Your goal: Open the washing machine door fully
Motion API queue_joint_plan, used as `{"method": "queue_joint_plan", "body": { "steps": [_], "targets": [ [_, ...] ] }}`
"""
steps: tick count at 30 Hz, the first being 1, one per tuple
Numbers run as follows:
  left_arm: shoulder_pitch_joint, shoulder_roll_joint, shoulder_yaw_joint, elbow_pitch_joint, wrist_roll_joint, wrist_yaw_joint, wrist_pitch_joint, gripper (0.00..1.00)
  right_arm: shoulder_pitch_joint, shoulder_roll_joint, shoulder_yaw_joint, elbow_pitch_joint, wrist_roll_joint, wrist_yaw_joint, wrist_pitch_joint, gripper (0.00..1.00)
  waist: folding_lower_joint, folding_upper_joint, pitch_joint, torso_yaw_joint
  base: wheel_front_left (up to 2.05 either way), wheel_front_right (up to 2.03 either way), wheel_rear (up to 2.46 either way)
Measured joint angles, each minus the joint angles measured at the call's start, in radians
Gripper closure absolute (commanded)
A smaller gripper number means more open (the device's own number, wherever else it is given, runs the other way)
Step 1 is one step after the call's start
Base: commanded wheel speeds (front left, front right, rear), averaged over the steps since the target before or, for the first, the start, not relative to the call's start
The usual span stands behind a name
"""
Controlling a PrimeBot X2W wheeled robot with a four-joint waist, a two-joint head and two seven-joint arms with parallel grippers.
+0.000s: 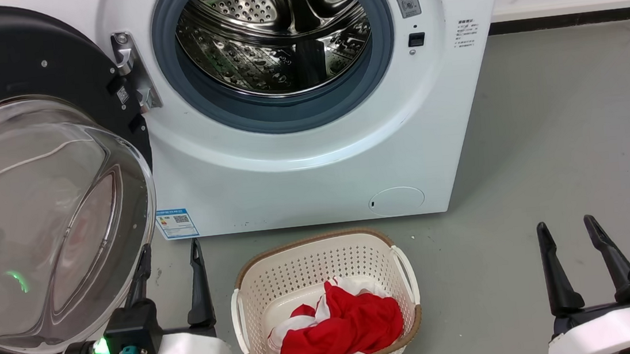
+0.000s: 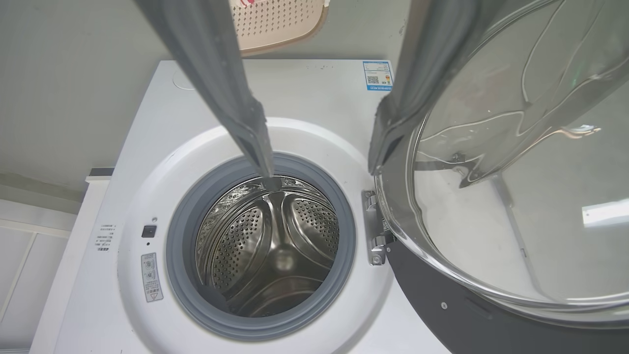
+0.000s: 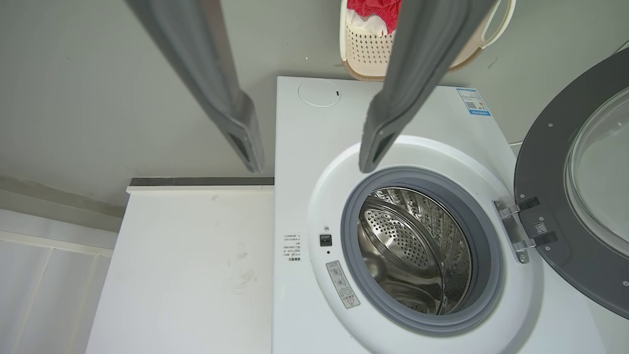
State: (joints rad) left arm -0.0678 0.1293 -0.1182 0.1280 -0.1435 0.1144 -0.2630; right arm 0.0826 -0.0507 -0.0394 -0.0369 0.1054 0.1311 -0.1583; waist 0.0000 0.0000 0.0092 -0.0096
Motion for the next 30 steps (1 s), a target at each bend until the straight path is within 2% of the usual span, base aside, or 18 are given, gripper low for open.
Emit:
{"method": "queue_joint_plan", "body": {
  "steps": [30],
  "targets": [
    [0.048, -0.044, 0.031, -0.034, 0.051, -0.027, 0.0, 0.0, -0.003, 0.0, 0.014, 0.019, -0.009, 0.0, 0.0, 0.0, 0.0, 0.0, -0.01, 0.021, 0.0, 0.0, 0.0]
  ]
}}
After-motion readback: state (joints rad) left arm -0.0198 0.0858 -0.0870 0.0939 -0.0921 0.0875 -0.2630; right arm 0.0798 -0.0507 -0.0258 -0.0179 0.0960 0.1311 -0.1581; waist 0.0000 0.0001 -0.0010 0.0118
